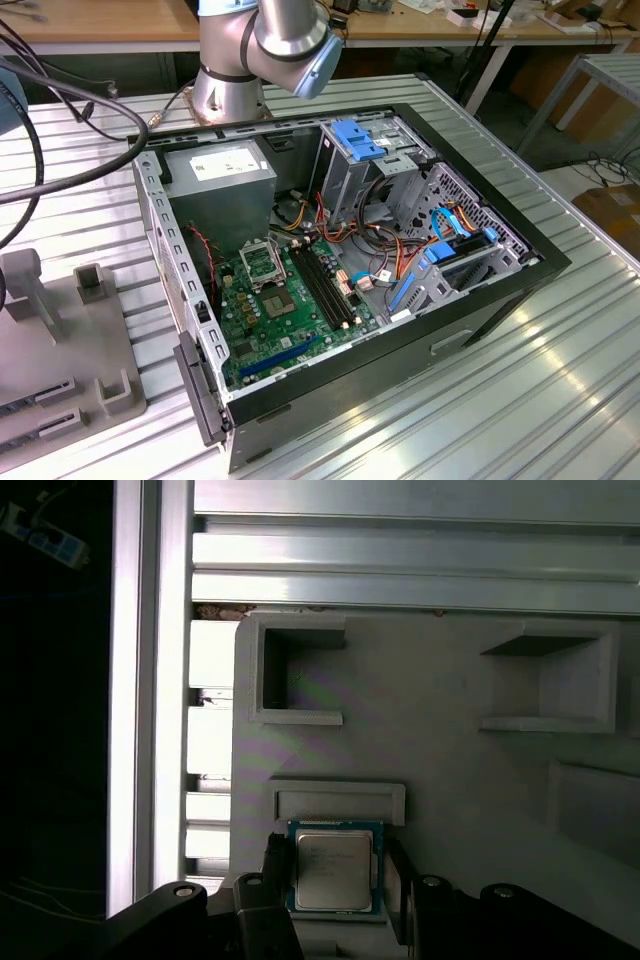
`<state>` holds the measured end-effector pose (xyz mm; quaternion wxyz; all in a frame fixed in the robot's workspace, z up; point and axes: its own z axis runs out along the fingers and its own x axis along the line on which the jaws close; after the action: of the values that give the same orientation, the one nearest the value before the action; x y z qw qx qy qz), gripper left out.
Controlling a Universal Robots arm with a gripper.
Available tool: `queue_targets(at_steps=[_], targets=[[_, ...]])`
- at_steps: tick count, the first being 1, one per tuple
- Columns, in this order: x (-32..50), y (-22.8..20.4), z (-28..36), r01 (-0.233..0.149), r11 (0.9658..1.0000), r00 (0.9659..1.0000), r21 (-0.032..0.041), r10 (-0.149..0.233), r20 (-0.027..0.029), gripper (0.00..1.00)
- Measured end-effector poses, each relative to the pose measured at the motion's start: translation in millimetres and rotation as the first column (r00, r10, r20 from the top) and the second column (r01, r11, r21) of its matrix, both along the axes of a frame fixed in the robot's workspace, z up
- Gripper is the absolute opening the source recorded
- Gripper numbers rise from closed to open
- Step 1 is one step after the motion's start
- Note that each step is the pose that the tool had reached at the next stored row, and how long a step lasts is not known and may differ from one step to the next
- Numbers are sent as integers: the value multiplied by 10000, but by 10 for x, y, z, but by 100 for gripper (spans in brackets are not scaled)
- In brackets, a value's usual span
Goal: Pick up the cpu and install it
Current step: 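Pick up the cpu and move it towards the insertion slot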
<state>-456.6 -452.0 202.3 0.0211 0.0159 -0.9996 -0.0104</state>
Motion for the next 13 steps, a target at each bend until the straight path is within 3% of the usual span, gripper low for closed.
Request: queue_targets(at_steps=[8,13], targets=[[0,0,-60,0,10000,10000,-1,0,-2,47],[0,0,-63,0,10000,10000,0,0,-1,47]])
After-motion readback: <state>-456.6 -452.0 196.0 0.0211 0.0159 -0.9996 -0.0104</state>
